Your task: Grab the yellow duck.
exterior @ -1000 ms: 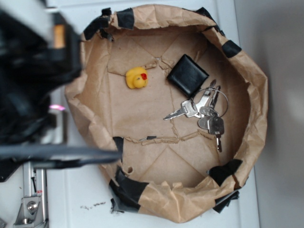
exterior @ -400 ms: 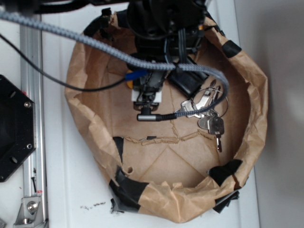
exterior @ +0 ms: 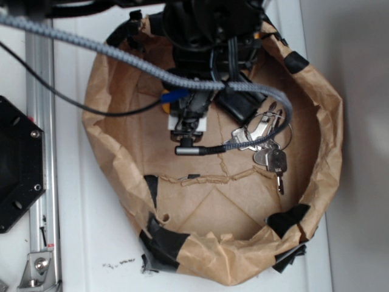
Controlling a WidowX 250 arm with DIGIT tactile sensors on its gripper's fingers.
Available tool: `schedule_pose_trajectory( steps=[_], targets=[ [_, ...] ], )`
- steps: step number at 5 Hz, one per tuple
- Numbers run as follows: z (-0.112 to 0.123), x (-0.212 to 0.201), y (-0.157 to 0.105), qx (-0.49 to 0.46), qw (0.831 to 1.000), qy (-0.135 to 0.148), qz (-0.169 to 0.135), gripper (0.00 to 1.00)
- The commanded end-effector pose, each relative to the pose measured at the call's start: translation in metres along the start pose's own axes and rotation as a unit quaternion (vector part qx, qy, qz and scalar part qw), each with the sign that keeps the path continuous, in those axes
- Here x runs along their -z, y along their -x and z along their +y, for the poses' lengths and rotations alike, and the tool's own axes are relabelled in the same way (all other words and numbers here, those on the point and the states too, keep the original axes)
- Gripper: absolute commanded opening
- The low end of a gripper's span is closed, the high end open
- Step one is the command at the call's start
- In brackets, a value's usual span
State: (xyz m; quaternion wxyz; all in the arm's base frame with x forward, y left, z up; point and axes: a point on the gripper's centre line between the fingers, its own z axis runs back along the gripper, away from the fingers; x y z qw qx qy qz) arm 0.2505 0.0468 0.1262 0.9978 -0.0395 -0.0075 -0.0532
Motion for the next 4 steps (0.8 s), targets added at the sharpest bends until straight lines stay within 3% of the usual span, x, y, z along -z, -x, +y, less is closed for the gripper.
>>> schedule_pose_trajectory(
  steps=[1, 2, 3, 4],
  targets=[
    [0.012, 0.024, -0.002, 0.039, 0.997, -0.043, -0.041, 1.00],
    [0.008, 0.037, -0.002, 0.086, 0.996, -0.010, -0.036, 1.00],
    [0.013, 0.048, 0.009, 0.124, 0.992, -0.020, -0.012, 1.00],
    [0.025, 0.062, 0.014, 0.147, 0.987, -0.065, 0.015, 1.00]
  ],
)
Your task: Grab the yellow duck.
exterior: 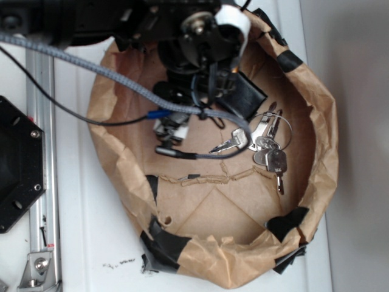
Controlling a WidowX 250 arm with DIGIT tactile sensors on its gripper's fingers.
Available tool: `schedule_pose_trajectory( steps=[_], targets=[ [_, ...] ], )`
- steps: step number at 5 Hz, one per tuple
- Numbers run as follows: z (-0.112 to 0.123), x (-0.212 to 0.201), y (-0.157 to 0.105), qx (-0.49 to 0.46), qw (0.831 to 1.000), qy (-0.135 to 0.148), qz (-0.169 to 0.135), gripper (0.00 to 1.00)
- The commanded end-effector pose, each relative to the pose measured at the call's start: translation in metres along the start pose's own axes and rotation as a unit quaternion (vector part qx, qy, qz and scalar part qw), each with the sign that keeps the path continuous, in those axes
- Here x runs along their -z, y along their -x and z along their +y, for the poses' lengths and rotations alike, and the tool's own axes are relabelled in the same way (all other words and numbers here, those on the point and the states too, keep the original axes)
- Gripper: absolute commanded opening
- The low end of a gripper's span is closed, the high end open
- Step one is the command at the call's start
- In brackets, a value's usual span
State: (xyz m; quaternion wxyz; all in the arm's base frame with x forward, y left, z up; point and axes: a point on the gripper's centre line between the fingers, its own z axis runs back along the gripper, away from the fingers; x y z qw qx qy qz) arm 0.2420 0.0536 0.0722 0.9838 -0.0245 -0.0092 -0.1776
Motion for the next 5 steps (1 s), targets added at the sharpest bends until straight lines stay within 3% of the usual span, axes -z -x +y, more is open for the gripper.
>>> schedule_pose_trajectory(
  steps=[1, 3, 4, 5],
  targets=[
    [0.013, 0.020, 0.009, 0.045, 0.996, -0.077, 0.027, 1.00],
    [0.029, 0.013, 0.007, 0.004, 0.996, -0.090, -0.003, 1.00],
    [0.035, 0.011, 0.001, -0.009, 0.995, -0.095, -0.007, 1.00],
    [0.036, 0.028, 0.000, -0.016, 0.996, -0.089, 0.012, 1.00]
  ],
)
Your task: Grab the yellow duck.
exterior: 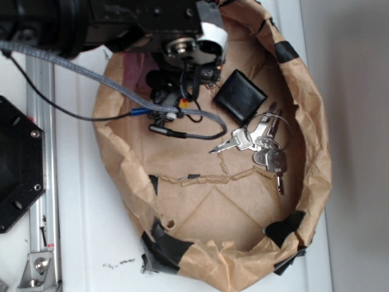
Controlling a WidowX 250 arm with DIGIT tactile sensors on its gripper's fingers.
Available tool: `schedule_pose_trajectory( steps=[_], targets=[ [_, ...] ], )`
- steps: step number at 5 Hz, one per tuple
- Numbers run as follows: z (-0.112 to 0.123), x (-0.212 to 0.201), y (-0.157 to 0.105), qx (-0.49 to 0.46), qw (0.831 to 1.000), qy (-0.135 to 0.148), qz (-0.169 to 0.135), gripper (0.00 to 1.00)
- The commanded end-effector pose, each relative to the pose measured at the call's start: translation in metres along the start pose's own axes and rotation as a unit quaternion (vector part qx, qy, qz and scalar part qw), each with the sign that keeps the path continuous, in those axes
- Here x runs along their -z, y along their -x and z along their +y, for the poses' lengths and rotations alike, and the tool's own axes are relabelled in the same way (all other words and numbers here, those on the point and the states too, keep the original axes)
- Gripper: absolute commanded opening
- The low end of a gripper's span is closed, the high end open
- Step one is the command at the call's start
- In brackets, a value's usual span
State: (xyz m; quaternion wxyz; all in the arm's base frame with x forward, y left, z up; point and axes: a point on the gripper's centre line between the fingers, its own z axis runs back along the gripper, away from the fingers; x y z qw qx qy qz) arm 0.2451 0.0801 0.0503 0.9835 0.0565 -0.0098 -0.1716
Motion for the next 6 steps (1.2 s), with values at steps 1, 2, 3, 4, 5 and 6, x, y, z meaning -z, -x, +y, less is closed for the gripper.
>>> schedule_pose_trajectory(
  steps=[1, 2, 3, 4, 5, 6],
  targets=[
    [-0.006, 0.029, -0.011, -0.008, 1.000, 0.011, 0.012, 1.00],
    [-0.022, 0.045, -0.012, 0.006, 0.999, 0.021, 0.030, 1.00],
    [-0.046, 0.036, -0.014, 0.022, 0.999, 0.038, 0.022, 1.00],
    [-0.067, 0.021, -0.017, 0.037, 0.998, 0.048, 0.009, 1.00],
    [-0.071, 0.016, -0.016, 0.041, 0.998, 0.046, 0.005, 1.00],
    [-0.070, 0.016, -0.017, 0.039, 0.998, 0.043, 0.007, 1.00]
  ],
)
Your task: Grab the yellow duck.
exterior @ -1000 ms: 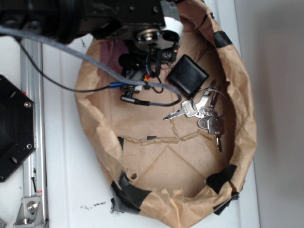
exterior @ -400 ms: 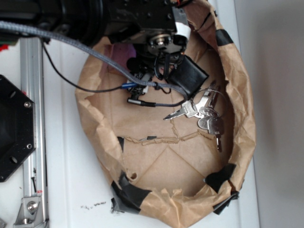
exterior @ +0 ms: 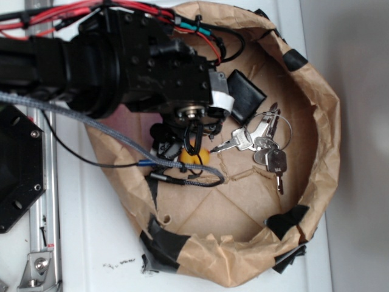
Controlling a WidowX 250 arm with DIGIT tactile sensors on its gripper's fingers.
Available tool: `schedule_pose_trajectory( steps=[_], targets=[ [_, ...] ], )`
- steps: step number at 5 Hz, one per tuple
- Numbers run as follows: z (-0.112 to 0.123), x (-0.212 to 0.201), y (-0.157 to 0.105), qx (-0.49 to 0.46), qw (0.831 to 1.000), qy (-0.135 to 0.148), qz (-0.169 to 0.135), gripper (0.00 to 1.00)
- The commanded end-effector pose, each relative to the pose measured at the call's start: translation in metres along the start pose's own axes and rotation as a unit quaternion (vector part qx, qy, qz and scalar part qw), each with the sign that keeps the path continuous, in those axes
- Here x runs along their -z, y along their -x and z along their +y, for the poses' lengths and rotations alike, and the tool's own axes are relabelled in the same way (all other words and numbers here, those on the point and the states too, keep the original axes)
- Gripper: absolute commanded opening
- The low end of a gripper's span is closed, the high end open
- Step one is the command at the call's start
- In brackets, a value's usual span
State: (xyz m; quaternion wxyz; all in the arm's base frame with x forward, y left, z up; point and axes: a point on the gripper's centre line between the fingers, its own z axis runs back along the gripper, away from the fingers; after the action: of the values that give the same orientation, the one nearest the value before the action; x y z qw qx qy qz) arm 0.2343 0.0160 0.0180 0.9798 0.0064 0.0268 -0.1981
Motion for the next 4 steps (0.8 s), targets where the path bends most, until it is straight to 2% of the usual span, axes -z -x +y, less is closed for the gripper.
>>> schedule_pose_trajectory(
  steps=[1, 3, 4],
  targets=[
    [-0.001, -0.011, -0.005, 0.008, 0.999, -0.018, -0.026, 0.00],
    [0.004, -0.015, -0.005, 0.003, 0.999, -0.015, -0.028, 0.00],
    [0.006, -0.036, -0.003, -0.012, 0.999, 0.012, -0.047, 0.72]
  ],
)
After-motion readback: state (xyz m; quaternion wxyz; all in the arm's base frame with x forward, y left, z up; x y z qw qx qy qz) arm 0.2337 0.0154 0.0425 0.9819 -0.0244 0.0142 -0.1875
